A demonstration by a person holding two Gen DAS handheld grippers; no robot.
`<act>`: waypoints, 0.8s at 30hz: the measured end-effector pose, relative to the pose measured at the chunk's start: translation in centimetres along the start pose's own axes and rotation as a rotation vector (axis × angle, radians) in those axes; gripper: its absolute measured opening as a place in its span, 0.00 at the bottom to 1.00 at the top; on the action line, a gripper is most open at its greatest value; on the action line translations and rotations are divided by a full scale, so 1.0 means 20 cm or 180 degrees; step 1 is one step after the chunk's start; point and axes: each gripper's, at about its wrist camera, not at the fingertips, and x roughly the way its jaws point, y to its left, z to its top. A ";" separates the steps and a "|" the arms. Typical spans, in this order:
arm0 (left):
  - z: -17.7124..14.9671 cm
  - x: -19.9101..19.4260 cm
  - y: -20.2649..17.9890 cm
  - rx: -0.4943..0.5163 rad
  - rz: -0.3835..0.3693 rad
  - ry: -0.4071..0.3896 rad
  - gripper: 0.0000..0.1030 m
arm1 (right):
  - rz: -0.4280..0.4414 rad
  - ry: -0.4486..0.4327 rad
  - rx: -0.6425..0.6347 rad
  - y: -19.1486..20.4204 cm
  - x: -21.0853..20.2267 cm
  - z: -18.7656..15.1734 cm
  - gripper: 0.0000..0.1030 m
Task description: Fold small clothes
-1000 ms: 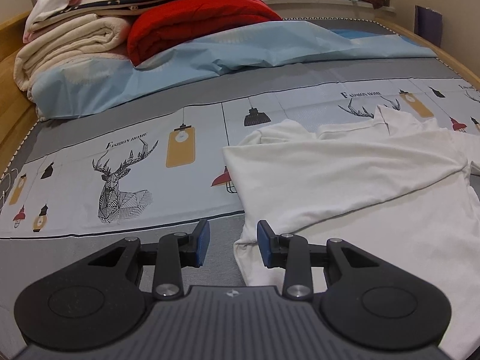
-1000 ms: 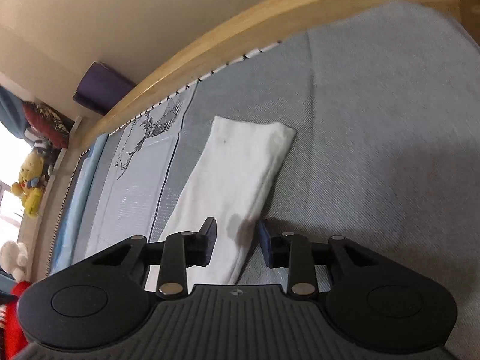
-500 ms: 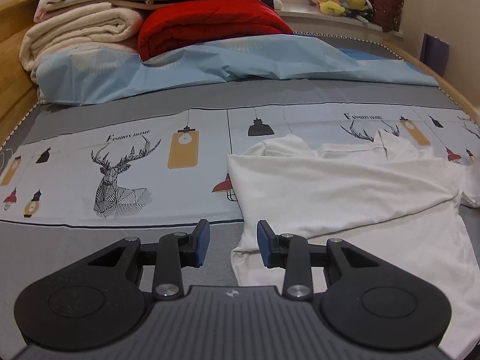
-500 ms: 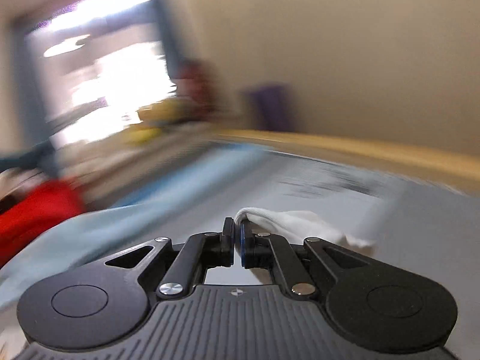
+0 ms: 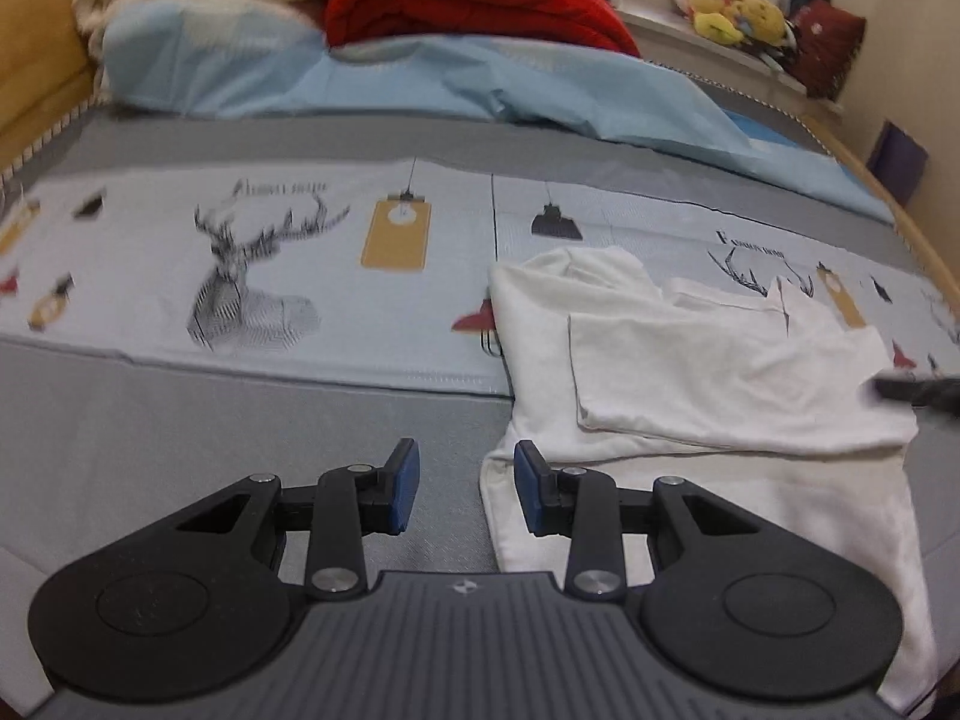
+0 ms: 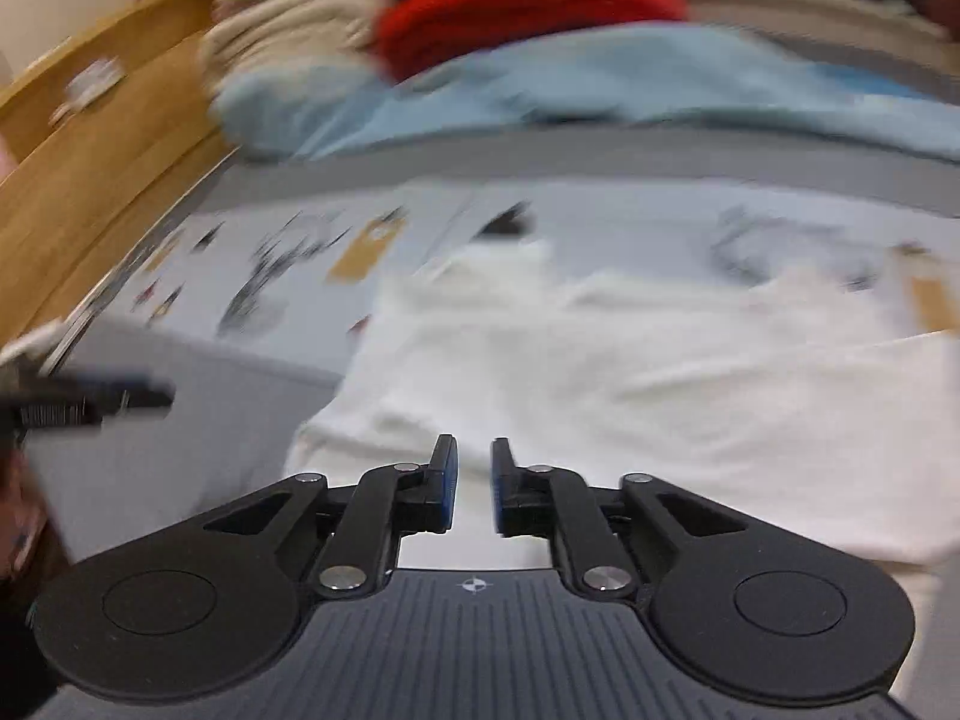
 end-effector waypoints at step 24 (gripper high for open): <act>0.07 0.78 -0.26 -0.0464 -0.0567 0.0370 0.29 | -0.1345 -0.0809 0.2159 -0.92 -0.36 -0.14 0.36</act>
